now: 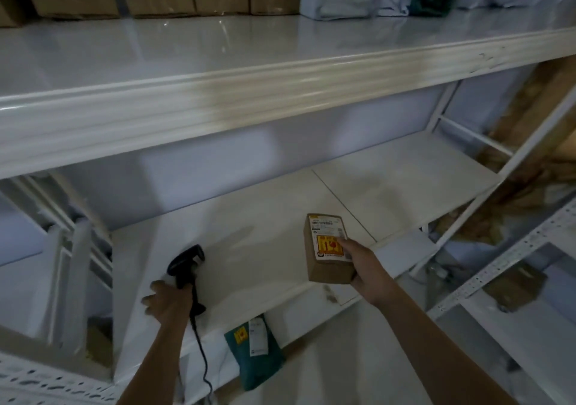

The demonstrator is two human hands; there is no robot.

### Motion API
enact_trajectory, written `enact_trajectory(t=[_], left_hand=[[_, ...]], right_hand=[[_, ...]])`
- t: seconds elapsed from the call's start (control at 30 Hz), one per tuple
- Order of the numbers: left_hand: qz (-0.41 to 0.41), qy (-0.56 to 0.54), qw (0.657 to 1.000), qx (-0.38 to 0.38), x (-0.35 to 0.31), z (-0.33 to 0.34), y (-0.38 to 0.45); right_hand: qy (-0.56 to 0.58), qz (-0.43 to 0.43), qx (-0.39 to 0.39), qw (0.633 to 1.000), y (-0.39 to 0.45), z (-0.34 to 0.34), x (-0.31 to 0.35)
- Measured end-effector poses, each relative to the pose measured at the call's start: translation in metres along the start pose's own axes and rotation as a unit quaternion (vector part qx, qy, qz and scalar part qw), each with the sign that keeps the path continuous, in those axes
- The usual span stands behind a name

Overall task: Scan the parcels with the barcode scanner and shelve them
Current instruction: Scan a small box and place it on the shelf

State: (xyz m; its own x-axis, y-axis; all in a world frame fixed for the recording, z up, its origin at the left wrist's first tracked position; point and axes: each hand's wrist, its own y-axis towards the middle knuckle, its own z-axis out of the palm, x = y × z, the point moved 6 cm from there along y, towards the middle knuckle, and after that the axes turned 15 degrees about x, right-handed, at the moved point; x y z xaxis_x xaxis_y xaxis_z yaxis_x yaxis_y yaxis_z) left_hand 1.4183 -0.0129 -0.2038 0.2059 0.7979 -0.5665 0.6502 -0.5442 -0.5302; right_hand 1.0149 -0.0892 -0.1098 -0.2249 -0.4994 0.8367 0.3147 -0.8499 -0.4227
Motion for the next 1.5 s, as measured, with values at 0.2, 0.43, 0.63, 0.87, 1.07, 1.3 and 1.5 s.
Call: enact_trajectory(t=[0.2, 0.43, 0.63, 0.87, 1.07, 1.3, 1.5], left_hand=[[0.384, 0.041, 0.922, -0.011, -0.139, 0.047, -0.149], [0.669, 0.185, 0.671, 0.261, -0.260, 0.207, -0.369], [0.766, 0.177, 0.602, 0.143, -0.350, 0.245, -0.480], [0.787, 0.163, 0.590, 0.081, -0.466, 0.254, -0.561], [0.810, 0.150, 0.567, 0.015, -0.552, 0.280, -0.611], [0.847, 0.107, 0.521, 0.011, -0.638, 0.317, -0.644], [0.837, 0.100, 0.537, 0.011, -0.736, 0.338, -0.641]], right_hand=[[-0.028, -0.009, -0.030, 0.999, -0.029, -0.054, 0.044], [-0.021, -0.001, -0.046, 0.999, -0.098, -0.156, 0.129], [-0.058, -0.049, -0.039, 0.996, -0.168, -0.241, 0.235], [-0.471, -0.271, -0.097, 0.834, -0.238, -0.279, 0.366], [-0.609, -0.361, -0.187, 0.681, -0.236, -0.306, 0.443], [-0.589, -0.428, -0.277, 0.627, -0.229, -0.351, 0.520], [-0.606, -0.449, -0.305, 0.582, -0.179, -0.380, 0.603]])
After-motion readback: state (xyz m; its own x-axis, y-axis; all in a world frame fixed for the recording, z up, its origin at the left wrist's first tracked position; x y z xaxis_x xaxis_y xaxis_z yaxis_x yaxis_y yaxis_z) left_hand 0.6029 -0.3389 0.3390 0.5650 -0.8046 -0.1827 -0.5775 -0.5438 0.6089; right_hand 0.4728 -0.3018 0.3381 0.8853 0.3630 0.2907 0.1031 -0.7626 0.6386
